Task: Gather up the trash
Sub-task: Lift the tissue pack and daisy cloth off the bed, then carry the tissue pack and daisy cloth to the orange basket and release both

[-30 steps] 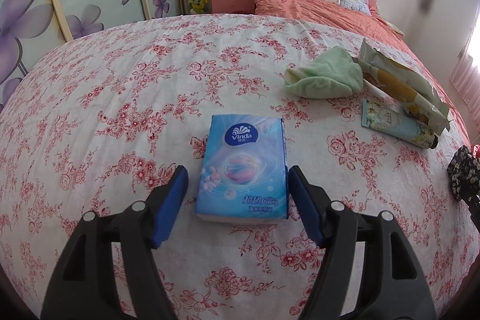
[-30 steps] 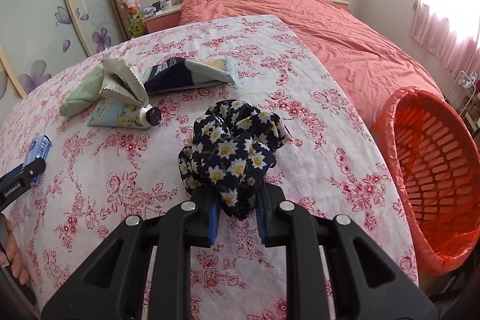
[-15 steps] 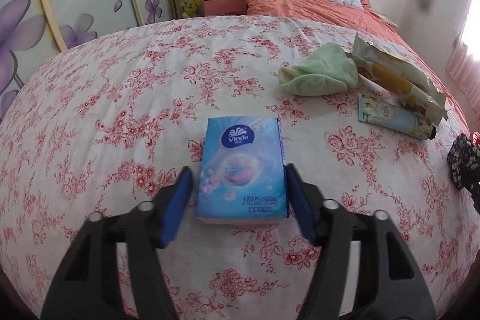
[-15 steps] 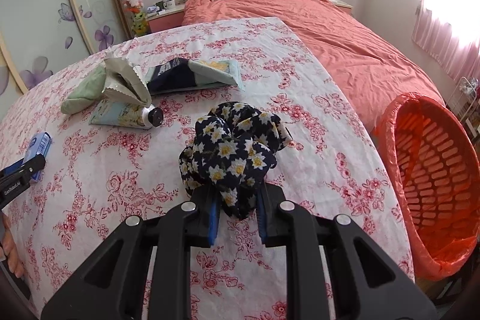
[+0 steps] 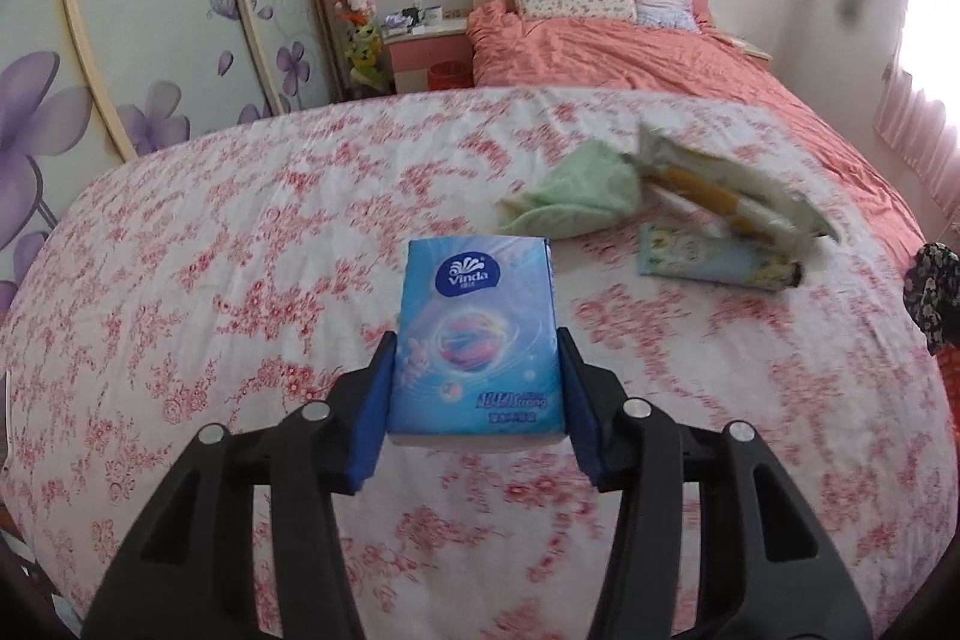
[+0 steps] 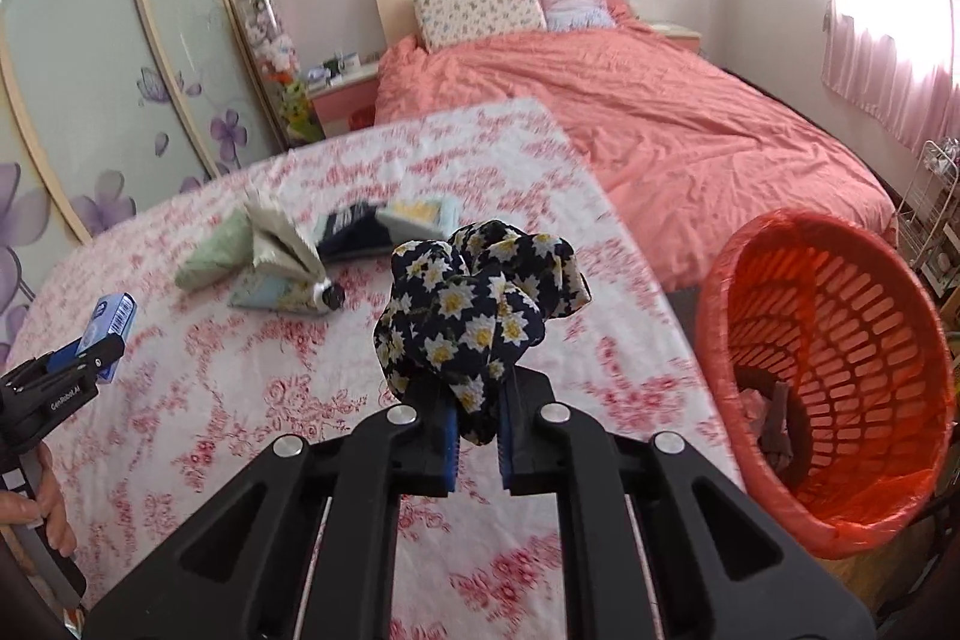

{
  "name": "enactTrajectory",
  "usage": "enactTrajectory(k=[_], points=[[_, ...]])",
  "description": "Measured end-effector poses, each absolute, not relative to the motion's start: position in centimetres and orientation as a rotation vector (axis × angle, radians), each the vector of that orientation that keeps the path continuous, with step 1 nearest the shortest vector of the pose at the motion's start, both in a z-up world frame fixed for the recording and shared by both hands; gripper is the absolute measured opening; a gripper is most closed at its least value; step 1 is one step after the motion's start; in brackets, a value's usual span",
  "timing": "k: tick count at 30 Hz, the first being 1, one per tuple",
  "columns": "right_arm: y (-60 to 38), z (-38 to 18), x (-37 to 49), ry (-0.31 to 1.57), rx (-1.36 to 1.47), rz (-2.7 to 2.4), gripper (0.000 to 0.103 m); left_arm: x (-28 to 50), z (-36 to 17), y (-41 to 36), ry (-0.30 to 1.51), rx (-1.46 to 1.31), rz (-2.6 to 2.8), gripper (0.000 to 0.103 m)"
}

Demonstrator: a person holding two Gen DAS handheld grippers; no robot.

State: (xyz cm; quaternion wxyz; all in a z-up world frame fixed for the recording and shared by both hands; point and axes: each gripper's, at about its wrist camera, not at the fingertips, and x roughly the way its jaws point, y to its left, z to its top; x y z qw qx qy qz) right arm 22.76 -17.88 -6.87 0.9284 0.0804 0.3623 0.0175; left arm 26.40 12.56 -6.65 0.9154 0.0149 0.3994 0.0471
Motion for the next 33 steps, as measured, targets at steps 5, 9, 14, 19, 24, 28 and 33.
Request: enactTrajectory(k=[5, 9, 14, 19, 24, 28, 33], points=[[-19.1, -4.7, 20.9, 0.676, 0.171, 0.022, 0.010, 25.1, -3.8, 9.2, 0.781, 0.034, 0.022, 0.050], [-20.4, -3.3, 19.6, 0.634, 0.180, 0.005, 0.010, 24.1, -1.8, 5.8, 0.750, 0.031, -0.057, 0.050], [-22.3, -2.3, 18.0, 0.592, 0.194, -0.022, 0.010, 22.8, 0.0, 0.5, 0.711, 0.055, -0.181, 0.050], [-25.3, -1.5, 16.9, 0.562, 0.234, -0.066, 0.010, 21.8, 1.0, -4.5, 0.684, 0.079, -0.290, 0.050], [-28.8, -1.3, 15.9, 0.545, 0.262, -0.122, 0.010, 21.6, 1.4, -9.9, 0.682, 0.084, -0.414, 0.050], [-32.0, -1.8, 15.6, 0.537, 0.298, -0.176, 0.010, 21.9, 1.1, -14.2, 0.681, 0.099, -0.488, 0.050], [-35.6, -2.7, 15.9, 0.541, 0.341, -0.229, 0.010, 22.5, 0.2, -19.6, 0.694, 0.120, -0.586, 0.050]])
